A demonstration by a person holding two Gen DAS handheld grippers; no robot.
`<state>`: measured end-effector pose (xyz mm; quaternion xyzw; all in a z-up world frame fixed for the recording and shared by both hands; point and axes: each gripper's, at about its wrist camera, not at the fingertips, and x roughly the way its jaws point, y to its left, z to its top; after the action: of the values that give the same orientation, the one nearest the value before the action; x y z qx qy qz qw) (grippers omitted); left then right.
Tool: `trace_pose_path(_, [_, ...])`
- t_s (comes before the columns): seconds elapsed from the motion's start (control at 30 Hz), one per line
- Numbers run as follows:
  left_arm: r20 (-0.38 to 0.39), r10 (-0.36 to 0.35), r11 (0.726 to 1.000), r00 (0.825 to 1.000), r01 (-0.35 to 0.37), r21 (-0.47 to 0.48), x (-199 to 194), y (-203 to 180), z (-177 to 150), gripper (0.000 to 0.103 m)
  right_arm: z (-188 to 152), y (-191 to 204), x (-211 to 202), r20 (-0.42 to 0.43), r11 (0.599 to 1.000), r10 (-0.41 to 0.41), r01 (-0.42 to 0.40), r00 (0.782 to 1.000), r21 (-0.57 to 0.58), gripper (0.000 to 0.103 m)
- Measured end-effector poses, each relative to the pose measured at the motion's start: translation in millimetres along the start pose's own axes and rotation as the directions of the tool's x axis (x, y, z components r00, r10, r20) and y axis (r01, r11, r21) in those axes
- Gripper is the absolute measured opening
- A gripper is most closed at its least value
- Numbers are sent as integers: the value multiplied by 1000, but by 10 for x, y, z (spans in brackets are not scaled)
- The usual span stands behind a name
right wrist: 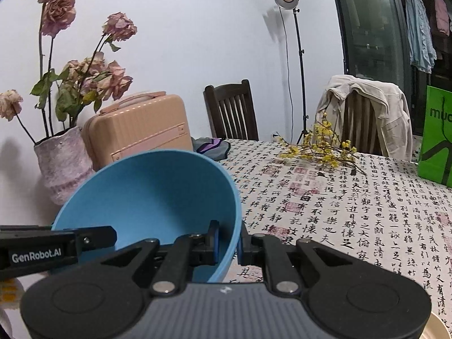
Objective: Organize plates and bowls
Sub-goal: 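Carry the blue bowl with both grippers toward the stacked blue bowls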
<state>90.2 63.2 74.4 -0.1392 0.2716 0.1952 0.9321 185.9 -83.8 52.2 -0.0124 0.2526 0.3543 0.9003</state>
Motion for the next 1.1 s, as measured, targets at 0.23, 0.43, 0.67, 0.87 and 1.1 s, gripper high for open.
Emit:
trace_pose_path(0.23, [1,15,1000,1000,-15,-22,0,128,-9,17,-13,99,75,-13,1000,20,-21,1000,-12,12])
trace_pose_path(0.43, [-3,26,999,1000,-26,-41,6,232,-28,17,-10,183,148,-25,999,33,-33,999,-24,12])
trace_pose_path(0.67, [-9,31,998,999,-32,-62,39,346,-38,17,-34,262,231,-38,999,42,-43,998,-30,12])
trace_pose_path(0.87, [-20,41,996,999,-43,-73,96,403,-62,17,-72,305,313,-52,998,42,-44,998,-35,12])
trace_pose_path(1.1, [-34,42,996,999,-45,-73,198,413,-90,17,-138,297,386,-63,999,29,-32,998,-39,12])
